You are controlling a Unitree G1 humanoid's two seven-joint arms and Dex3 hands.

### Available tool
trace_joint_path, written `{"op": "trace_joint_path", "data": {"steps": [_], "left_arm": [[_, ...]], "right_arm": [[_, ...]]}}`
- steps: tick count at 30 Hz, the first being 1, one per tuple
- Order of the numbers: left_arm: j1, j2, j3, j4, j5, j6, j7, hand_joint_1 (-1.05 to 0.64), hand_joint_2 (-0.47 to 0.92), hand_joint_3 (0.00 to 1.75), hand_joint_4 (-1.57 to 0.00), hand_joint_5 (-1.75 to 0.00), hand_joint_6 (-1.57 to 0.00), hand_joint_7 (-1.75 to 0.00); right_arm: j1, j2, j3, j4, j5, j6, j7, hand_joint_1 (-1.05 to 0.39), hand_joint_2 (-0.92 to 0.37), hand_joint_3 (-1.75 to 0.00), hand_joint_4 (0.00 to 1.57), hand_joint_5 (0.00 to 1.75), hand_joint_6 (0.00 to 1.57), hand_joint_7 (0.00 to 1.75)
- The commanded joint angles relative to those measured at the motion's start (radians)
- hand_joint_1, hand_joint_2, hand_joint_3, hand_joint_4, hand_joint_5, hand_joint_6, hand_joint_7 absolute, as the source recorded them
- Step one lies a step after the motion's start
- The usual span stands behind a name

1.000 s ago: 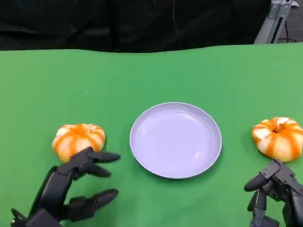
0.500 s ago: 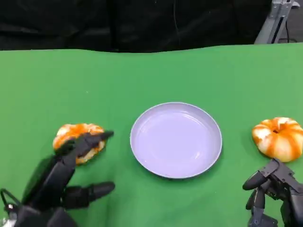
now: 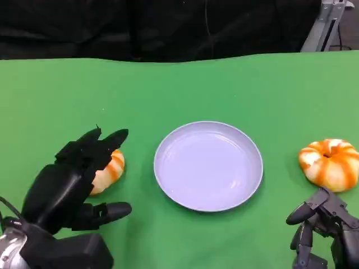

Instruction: Grasp the bread from the table and place it into the plate.

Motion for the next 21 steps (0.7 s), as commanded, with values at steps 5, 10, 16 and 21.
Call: {"op": "trace_joint_path", "data": {"steps": [5, 10, 16, 21], "left_arm": [[-0.061, 0.059, -0.038, -0.088, 0.136, 0.177, 0.035, -0.72, 0.92, 0.22, -0.01, 0.00, -0.04, -0.14], [-0.062, 0.071, -0.058, -0.095, 0.127, 0.197, 0.045, -0.72, 0.92, 0.21, -0.01, 0.00, -0.05, -0.13], [-0.063, 0.080, -0.070, -0.097, 0.120, 0.207, 0.052, -0.72, 0.92, 0.21, -0.01, 0.00, -0.05, -0.12], [-0.145, 0.075, -0.149, -0.058, 0.263, 0.387, -0.012, -0.63, 0.92, 0.04, -0.10, -0.08, -0.15, -0.07]], "right_arm": [[-0.016, -0.006, -0.008, 0.024, 0.012, -0.009, -0.008, -0.40, -0.51, -1.53, 0.87, 1.75, 0.61, 1.75], [-0.016, -0.006, -0.008, 0.025, 0.012, -0.010, -0.009, -0.40, -0.51, -1.54, 0.87, 1.75, 0.62, 1.75], [-0.017, -0.006, -0.008, 0.025, 0.012, -0.010, -0.009, -0.40, -0.50, -1.54, 0.87, 1.75, 0.62, 1.75], [-0.009, -0.009, -0.009, 0.025, 0.010, -0.012, -0.007, -0.42, -0.50, -1.53, 0.87, 1.75, 0.61, 1.75]]}}
